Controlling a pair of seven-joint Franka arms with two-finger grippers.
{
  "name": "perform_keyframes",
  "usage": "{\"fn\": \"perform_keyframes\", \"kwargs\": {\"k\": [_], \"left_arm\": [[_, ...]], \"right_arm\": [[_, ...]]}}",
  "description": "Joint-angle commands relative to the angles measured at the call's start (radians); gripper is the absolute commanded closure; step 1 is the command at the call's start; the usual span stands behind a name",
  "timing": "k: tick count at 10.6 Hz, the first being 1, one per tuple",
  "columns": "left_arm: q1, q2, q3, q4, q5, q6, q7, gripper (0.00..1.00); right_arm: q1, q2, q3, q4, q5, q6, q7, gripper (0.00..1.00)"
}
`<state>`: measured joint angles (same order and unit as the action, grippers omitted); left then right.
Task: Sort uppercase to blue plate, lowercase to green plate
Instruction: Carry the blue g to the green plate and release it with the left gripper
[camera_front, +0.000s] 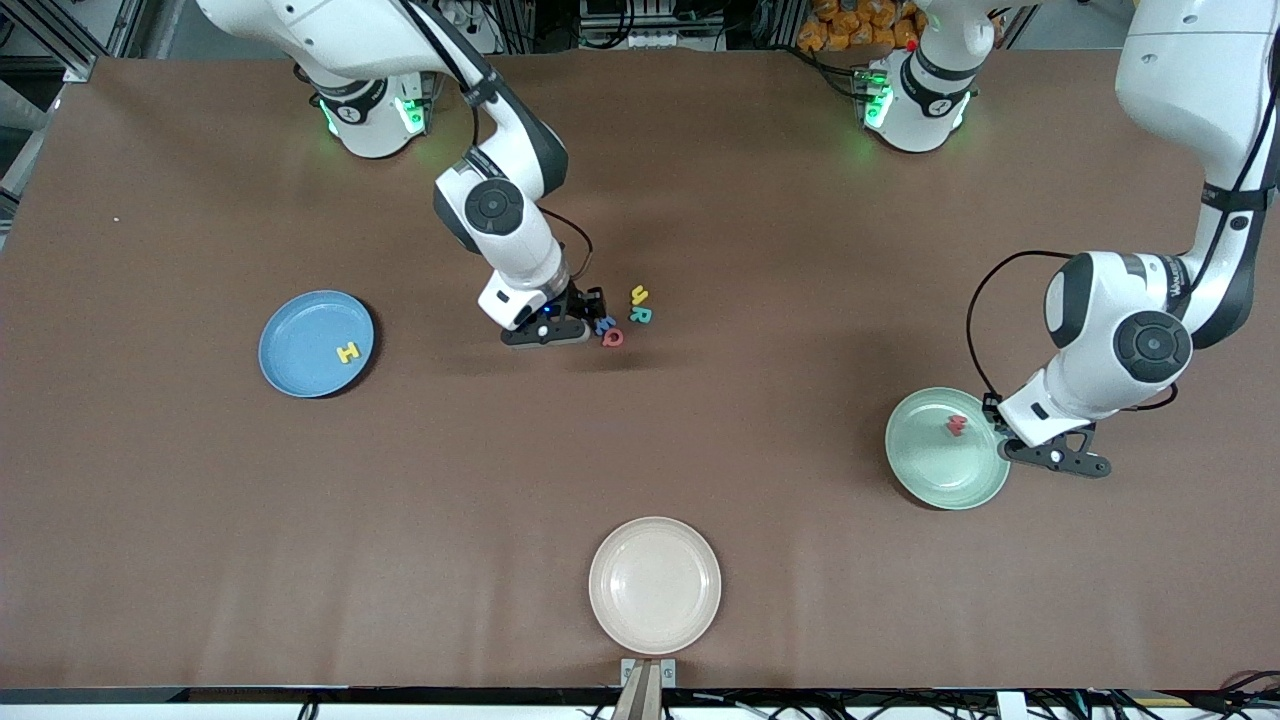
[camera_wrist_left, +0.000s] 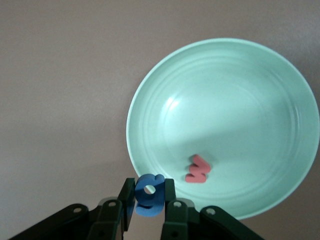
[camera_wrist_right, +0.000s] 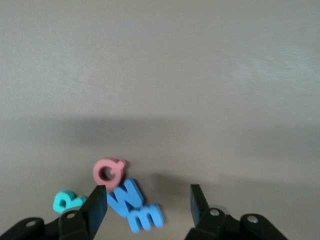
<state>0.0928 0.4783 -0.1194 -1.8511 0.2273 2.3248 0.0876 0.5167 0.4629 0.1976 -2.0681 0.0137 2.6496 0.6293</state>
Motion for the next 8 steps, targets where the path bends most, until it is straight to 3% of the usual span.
{"fn": "perform_keyframes", "kwargs": {"k": [1, 4, 6, 8], "left_arm": [[-0.043, 0.017, 0.01, 0.061, -0.063, -0.021, -0.029, 0.57], [-0.065, 0.02, 0.012, 0.064, -0.075, -0.021, -0.052, 0.59], [-0.09, 0.008, 0.012, 0.087, -0.074, -0.044, -0.055, 0.56], [-0.109, -0.026, 0.01, 0.154, -0.072, -0.15, -0.054, 0.35]], "right_arm": [[0.057, 0.097, -0.02, 0.116, -0.008, 0.018, 0.059, 0.25], [0.17, 0.171, -0.115, 0.193, -0.075, 0.038, 0.072, 0.26], [0.164, 0.171, -0.121, 0.192, -0.112, 0.041, 0.063, 0.26], [0.167, 0.177, -0.121, 0.192, -0.124, 0.041, 0.061, 0.28]]}}
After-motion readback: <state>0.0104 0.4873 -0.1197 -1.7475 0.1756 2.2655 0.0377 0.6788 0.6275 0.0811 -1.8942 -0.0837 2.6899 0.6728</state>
